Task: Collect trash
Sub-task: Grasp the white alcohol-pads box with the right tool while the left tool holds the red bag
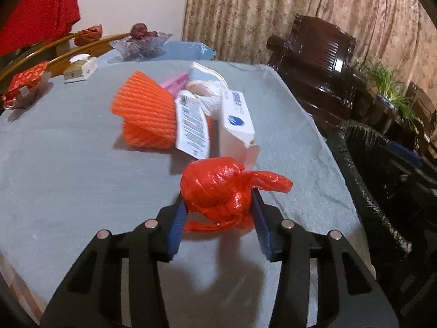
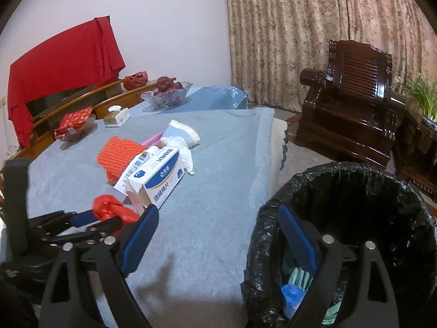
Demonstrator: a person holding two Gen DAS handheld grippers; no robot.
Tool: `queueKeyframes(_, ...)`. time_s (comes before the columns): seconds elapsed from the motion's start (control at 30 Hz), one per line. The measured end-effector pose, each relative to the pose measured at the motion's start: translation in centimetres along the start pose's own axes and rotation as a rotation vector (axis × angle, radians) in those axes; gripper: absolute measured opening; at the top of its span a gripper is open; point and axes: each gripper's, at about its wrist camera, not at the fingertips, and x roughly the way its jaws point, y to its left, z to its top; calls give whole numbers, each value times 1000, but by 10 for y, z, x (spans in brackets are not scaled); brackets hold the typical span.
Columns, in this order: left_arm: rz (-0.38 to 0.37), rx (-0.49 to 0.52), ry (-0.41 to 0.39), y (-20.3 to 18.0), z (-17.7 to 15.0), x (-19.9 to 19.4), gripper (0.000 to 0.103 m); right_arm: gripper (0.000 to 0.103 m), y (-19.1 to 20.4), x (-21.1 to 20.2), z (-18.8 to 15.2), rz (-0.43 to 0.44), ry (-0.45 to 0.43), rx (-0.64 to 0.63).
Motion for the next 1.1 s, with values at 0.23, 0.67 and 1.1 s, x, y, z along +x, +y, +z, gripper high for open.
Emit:
queueKeyframes(0.23,85,-40,-53,29,12,-21,44,87,19,12,11,26,-5,-21)
queueKeyframes(0.67,135,-86,-90,69,32,-19,44,87,75,72,33,47,17,-25)
queueKeyframes(1.1,156,-115,-97,98,34,-13,44,73,92,117,25,-11,109,-36)
